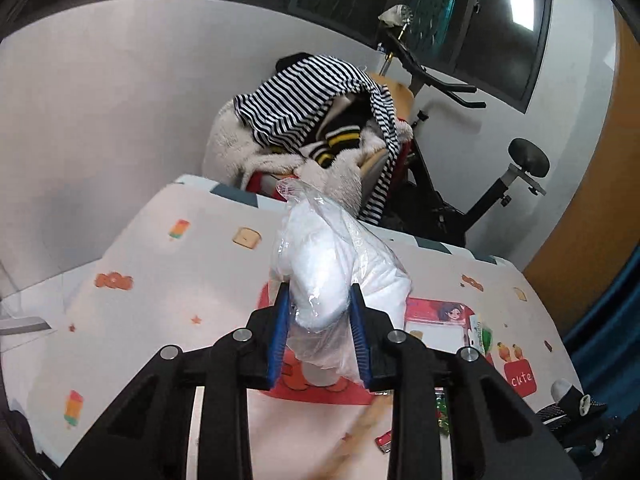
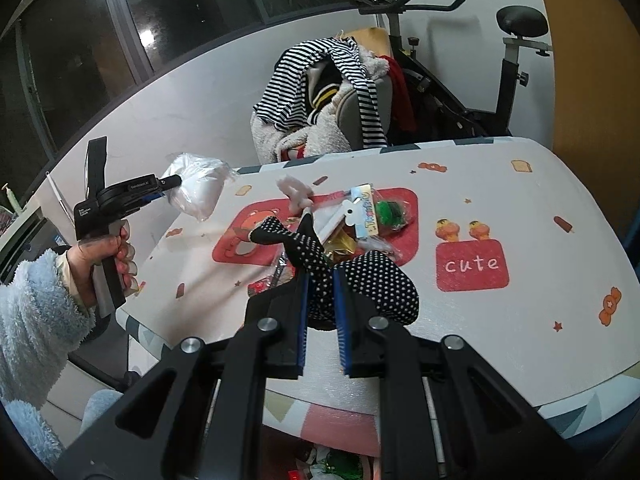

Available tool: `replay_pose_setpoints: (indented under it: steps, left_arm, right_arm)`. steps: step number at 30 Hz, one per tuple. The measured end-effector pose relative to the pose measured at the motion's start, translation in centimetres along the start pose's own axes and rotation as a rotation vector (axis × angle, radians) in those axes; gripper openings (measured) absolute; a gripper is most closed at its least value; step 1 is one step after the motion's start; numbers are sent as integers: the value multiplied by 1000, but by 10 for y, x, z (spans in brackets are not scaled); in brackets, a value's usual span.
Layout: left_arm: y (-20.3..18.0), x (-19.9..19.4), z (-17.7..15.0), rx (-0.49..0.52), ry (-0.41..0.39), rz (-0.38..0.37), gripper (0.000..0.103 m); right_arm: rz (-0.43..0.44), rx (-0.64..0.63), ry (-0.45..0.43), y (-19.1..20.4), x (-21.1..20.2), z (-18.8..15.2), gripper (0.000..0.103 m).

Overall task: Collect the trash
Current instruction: 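Lower the left tool over the brown bin and release the white bag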

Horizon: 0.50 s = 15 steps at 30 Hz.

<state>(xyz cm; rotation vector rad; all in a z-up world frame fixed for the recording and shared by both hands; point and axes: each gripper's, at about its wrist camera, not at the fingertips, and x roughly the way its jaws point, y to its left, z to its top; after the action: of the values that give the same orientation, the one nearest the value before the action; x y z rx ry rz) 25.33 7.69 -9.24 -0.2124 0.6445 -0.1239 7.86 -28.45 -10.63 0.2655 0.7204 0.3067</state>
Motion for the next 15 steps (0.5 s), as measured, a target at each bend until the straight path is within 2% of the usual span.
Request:
replay_pose_setpoints:
  steps: [3,6,12,15]
  left_arm:
    - [7,-9,2,-39,0,-8,28]
    - [8,-22,1,-28,2,-17,28]
    - [4,-59,-17,4,35,-92,28]
    - [-2,-81,-37,18,63,-140,28]
  right_arm:
    - [3,-5,-4,3,-5,0,16]
    - [5,-8,-13,4,-11,1,16]
    - [18,-4,-34,8,-22,2,16]
    - [27,-13,-40,13,-29,0,16]
